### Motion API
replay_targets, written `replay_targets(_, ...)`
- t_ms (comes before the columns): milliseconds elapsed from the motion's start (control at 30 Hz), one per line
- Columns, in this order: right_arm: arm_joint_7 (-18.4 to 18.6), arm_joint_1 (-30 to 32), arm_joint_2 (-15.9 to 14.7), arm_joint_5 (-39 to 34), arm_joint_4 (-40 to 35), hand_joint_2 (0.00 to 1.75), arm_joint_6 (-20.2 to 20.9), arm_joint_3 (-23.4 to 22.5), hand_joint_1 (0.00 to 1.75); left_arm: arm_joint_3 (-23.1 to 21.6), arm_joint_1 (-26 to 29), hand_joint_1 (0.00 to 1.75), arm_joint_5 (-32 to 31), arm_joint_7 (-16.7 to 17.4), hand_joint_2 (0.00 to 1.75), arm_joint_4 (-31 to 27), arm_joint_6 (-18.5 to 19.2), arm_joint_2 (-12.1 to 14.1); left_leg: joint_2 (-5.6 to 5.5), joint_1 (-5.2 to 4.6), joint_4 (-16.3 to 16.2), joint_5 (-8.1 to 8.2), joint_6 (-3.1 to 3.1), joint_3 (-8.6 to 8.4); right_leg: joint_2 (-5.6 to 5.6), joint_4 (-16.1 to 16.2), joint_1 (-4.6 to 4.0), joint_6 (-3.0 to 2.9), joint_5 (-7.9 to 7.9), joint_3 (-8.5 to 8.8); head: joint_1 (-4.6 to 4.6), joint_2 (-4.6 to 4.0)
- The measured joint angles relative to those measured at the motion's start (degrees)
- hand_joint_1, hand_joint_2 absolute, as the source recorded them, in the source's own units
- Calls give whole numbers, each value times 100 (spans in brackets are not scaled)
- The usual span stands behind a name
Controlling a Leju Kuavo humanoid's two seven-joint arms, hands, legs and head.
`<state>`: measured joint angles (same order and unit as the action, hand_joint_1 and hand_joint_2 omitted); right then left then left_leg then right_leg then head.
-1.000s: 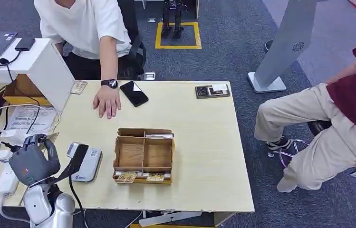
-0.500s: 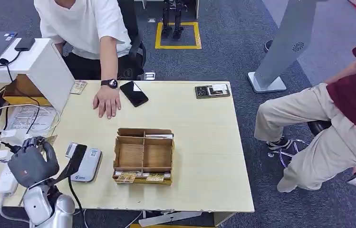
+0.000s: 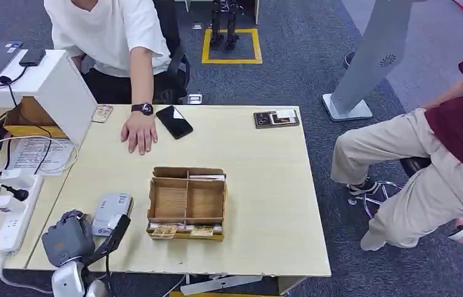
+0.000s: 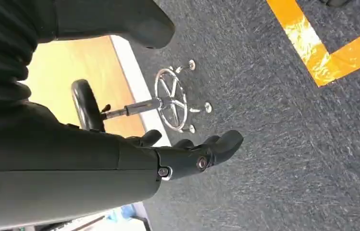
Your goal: Pass the card to the sensor for recognition and then transmit it.
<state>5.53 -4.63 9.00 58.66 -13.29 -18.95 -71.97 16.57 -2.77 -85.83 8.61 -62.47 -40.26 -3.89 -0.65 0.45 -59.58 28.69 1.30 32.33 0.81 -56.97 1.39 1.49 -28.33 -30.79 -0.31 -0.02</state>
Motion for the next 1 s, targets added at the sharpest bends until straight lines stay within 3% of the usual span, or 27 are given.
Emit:
replay_targets(433,-26,0,0,2,0,175,2,0,0,-210,-152,175,129,68,175,796,-13,177,-5,0,2,-2,-2,-20,-11,-1,0,-1,-1,22,2,0)
replay_targets(1000,-31,1,0,2,0,175,2,0,0,-273,-216,175,223,0,175,951,-13,236,-15,-1,8,-14,-18,-37,-19,-6,0,-2,-2,38,0,0)
